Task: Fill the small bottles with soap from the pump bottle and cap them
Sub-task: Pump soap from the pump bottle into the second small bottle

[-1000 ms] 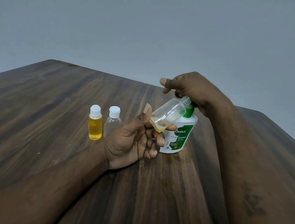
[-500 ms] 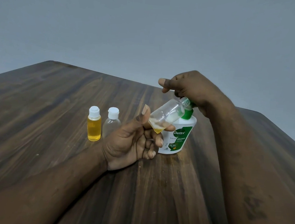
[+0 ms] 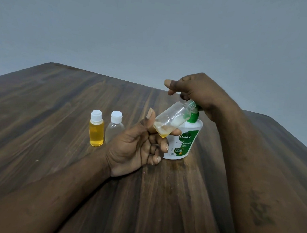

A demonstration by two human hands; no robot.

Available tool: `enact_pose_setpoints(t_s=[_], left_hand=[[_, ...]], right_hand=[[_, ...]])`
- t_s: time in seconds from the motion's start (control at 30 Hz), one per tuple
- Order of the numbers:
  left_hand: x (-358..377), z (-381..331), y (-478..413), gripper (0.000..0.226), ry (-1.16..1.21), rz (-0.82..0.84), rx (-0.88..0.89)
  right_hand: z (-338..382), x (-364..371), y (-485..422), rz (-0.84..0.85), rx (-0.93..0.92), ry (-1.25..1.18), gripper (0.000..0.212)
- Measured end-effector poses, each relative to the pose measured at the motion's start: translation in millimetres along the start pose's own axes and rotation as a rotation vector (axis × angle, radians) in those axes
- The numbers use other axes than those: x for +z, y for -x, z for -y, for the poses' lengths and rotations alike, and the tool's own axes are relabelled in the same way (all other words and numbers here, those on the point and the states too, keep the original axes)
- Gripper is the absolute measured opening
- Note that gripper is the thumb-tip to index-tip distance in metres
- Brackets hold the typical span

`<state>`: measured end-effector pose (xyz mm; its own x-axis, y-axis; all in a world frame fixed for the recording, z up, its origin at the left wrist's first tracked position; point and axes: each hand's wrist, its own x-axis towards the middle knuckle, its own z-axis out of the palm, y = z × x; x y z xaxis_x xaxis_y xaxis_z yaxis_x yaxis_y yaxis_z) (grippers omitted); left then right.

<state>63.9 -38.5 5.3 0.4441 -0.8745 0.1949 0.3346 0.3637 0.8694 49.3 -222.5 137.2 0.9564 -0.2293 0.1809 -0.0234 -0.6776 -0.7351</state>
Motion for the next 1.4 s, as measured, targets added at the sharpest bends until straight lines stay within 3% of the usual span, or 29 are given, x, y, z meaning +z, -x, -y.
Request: enact_pose_setpoints(t_s=[0.13,0.43,0.67,0.93,1.2,1.4], left_hand=[[-1,1,0,0.080,-0.008,-0.013,-0.011],[0,1,-1,0.081,-0.011,-0.004,-0.004],[-2,0,0,0.080,-0.015,-0.018,-0.004],[0,2,-2,0.081,-0.010,-0.005,0.002],[-2,0,-1,0.084,-0.019,-0.040,-0.009],[2,1,-2,0.097,-0.002,-0.112,-0.035]], right_hand=[[-11,6,-4,0.140,0.114,-0.111,0.029],[-4,-2,-6,-0.027,-0.024,-0.038,0.040],[-18,6,-11,0.128,0.101,-0.123,0.028],[-7,-3,-9,-0.057,-0.047,-0.061,0.040],[-17,7,-12,0.099,0.092,-0.129,0.031],[-7,-1,-9,-0.052,0.012,-0.073,0.039]])
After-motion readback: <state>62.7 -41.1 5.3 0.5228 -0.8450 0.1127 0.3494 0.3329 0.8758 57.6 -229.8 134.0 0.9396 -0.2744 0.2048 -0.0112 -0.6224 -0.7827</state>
